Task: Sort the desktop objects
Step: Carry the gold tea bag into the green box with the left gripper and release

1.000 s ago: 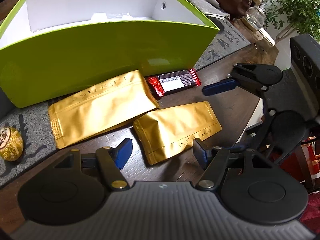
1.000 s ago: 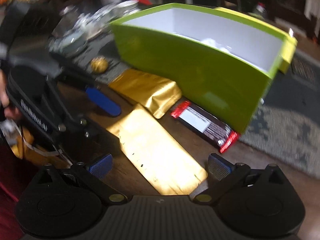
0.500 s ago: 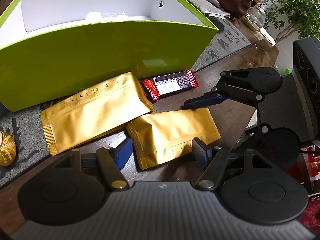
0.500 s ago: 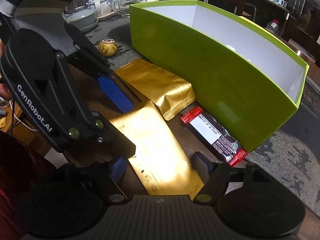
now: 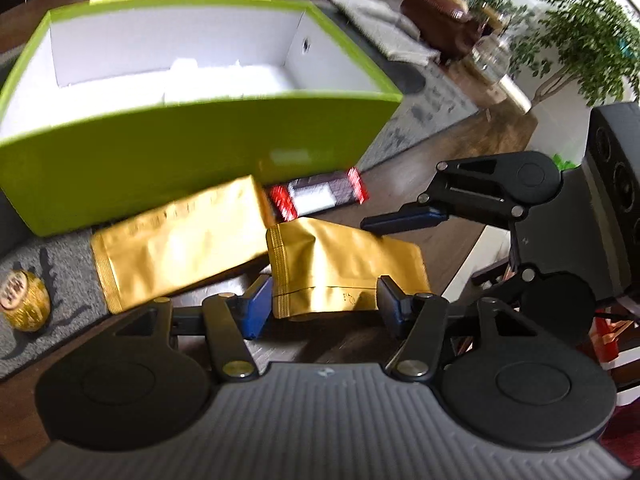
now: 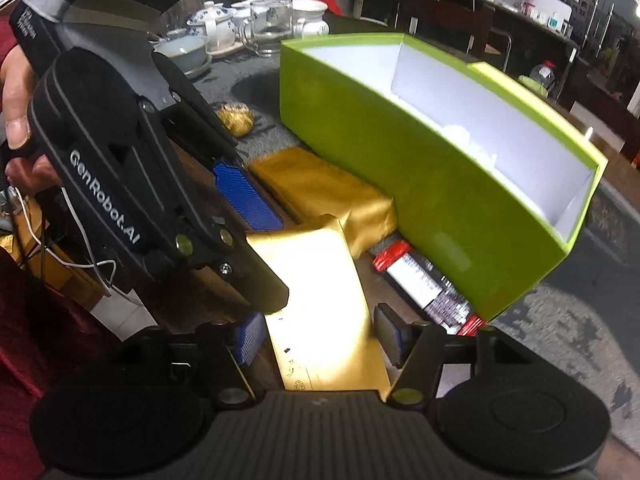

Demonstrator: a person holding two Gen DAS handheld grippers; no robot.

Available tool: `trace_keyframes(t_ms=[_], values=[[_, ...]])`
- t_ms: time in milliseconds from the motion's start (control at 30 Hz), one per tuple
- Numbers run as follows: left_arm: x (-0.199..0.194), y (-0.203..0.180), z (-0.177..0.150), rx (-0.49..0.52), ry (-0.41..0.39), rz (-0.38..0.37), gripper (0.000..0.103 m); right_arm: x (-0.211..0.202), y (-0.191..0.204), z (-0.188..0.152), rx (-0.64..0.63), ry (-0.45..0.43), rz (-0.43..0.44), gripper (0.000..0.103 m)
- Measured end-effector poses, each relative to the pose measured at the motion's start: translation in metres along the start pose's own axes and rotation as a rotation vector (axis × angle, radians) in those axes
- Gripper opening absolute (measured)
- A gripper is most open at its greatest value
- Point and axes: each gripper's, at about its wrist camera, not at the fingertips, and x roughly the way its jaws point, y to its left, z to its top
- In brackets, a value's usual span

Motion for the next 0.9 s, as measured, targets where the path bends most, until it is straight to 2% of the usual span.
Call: trace_keyframes(t_ms=[267,533,700,900], values=[[-0.035,-0.009,0.028,0.044,-0.12,0.007,0.057,-0.023,0.001,0.032,-0.093,-0.045,-0.066,0.057],[-0.049,0.007,0.081,0.058,-0.21,0.052,0.057,-0.023,-0.033,0.087,-0.18,-0.098,-0.144,0.057],[-0.034,0.035,0.111,0.007,-0.197,0.066,0.057,-0.002,-0.061,0.12,-0.213,-0.09,-0.148,0.057],[-0.011,0.074,0.135,-0.069,-0.15,0.081,0.057,0.046,-0.087,0.15,-0.224,-0.026,-0.108,0.056]])
